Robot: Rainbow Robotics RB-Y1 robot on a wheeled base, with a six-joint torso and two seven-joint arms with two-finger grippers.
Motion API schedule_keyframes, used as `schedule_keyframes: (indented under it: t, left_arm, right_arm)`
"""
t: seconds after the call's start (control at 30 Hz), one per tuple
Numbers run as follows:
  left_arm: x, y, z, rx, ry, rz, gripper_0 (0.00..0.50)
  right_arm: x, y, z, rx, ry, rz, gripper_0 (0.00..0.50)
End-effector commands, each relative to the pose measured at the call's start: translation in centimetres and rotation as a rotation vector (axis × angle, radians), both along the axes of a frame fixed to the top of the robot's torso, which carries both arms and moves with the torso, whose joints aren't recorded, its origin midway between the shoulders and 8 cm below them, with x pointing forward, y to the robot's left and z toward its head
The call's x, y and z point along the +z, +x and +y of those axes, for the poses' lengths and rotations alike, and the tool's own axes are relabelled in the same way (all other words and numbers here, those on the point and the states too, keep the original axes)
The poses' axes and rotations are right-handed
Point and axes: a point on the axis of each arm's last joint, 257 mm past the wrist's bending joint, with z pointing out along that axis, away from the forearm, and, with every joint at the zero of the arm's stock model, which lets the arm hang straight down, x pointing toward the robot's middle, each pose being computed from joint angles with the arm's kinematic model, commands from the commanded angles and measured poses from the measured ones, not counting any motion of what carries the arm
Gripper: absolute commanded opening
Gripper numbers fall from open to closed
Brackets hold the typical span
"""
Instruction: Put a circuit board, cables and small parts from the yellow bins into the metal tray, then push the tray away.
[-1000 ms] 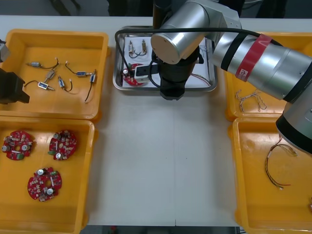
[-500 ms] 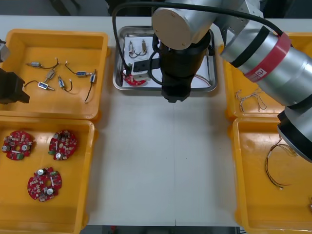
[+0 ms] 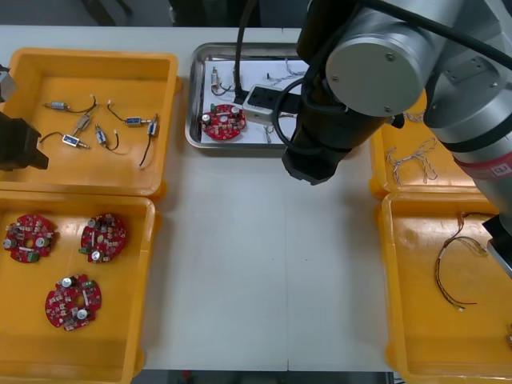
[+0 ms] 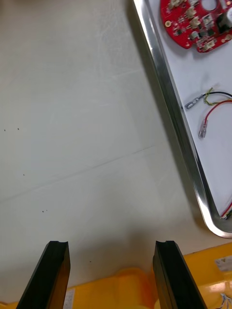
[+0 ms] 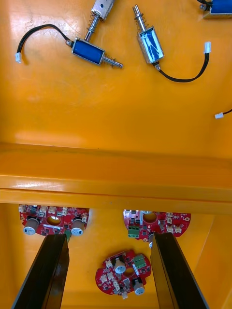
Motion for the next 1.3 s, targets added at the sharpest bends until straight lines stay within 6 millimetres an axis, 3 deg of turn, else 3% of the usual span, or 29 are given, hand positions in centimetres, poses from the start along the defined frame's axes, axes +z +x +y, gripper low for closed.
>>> schedule_keyframes:
  t: [0.03,0.3,0.5,0.87,1.17,1.3]
  left_arm:
    - [0.6,-0.2,0.2,-0.066,0.033,-0.025,0.500]
    - [0.6,-0.2,0.2,-0.066,0.033,-0.025,0.500]
    - [0.6,-0.2,0.2,-0.066,0.033,-0.025,0.500]
    - [0.6,-0.2,0.2,-0.066,0.033,-0.025,0.500]
    - [0.6,-0.2,0.2,-0.066,0.033,-0.025,0.500]
    - [0.6,-0.2,0.2,-0.066,0.033,-0.025,0.500]
  right_arm:
    - [1.4,-0.2,-2.7,-0.148,0.111,-0.042,0.500]
    - [1.8,-1.3,-6.2,-0.390,0.267,-0.056,0.500]
    - [1.8,-2.1,-10.1,-0.577,0.370,-0.056,0.500]
    - [1.9,-2.7,-18.9,-0.856,0.476,-0.068,0.500]
    - [1.8,-3.9,-25.7,-0.943,0.430,-0.110,0.500]
    - [0.8,-5.0,-29.0,-1.000,0.405,-0.094,0.500]
